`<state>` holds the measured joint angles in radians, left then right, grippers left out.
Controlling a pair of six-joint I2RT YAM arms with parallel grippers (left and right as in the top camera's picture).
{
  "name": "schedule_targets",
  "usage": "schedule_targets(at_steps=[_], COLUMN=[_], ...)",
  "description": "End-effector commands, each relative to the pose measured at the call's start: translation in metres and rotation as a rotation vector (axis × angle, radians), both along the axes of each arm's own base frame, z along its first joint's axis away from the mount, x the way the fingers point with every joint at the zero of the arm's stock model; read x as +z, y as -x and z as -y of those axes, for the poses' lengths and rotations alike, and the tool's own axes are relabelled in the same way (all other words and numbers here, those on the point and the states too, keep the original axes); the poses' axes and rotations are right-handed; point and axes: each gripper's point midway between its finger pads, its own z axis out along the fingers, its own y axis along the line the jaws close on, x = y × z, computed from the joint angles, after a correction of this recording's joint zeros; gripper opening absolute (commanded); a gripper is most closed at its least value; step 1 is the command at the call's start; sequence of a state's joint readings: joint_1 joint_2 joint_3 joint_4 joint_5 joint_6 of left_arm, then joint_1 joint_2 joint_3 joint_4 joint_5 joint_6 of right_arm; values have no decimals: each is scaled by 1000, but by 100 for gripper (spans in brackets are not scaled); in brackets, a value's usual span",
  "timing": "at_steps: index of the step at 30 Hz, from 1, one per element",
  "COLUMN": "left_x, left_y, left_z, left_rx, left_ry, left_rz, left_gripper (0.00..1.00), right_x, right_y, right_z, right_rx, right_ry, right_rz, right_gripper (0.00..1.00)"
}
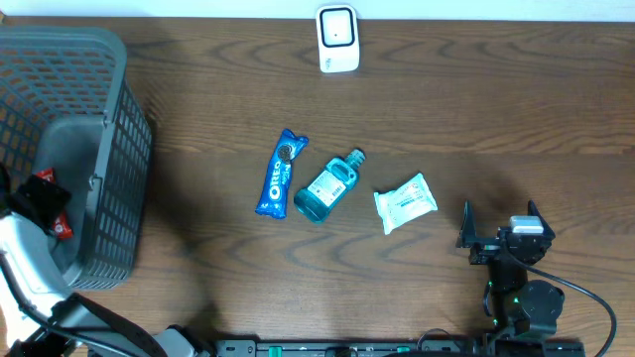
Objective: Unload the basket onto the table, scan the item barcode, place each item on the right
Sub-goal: 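Carry the Oreo pack left of the bottle and release, then reach left gripper into basket and grasp the red Nescafe stick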
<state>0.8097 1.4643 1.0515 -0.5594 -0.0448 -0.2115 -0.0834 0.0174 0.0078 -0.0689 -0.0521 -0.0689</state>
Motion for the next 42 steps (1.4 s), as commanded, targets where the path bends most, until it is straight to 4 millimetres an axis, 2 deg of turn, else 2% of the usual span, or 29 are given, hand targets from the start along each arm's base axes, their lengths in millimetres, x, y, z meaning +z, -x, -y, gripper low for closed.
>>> schedule_targets(at_steps=[1,2,5,14,19,20,21,22,25,29,32,35,37,39,40,42], left_x=[-32,-44,-59,-89,-107,-113,-117,-123,-126,-119,-93,-36,9,64,108,156], left_y=[-7,-13,-17,-37,-41,-40,-38,-36,-32,-30,-32,-40,-44,-45,-42,-35], left_z=[13,13,8,-13,-17,-16,-15,-12,-8,-5,-8,-16,-20,-21,-18,-11], left_rx=[-172,-213,-252,-297,-297,-297,-298,-298,-298,-296,-279,-241,-206,-166,-140,-117], left_ry=[26,30,26,-20,-12,1,12,30,52,60,26,-62,-139,-230,-300,-380], left_rz=[-12,-10,-36,-34,-40,-49,-57,-70,-84,-87,-54,37,124,235,322,423], left_gripper=[100,100,100,100,100,95,85,44,8,7,7,7,7,7,7,7], right_x=[-1,-1,-1,-1,-1,-1,-1,-1,-1,-1,-1,-1,-1,-1,-1,-1], right_y=[0,0,0,0,0,0,0,0,0,0,0,0,0,0,0,0], right_z=[-1,-1,-1,-1,-1,-1,-1,-1,-1,-1,-1,-1,-1,-1,-1,-1], right_rx=[3,3,3,3,3,3,3,3,3,3,3,3,3,3,3,3], right_ry=[-11,-12,-11,-11,-11,-11,-11,-11,-11,-11,-12,-11,-11,-11,-11,-11], right_rz=[-1,-1,-1,-1,-1,-1,-1,-1,-1,-1,0,-1,-1,-1,-1,-1], right_gripper=[99,99,99,99,99,99,99,99,99,99,99,99,99,99,99,99])
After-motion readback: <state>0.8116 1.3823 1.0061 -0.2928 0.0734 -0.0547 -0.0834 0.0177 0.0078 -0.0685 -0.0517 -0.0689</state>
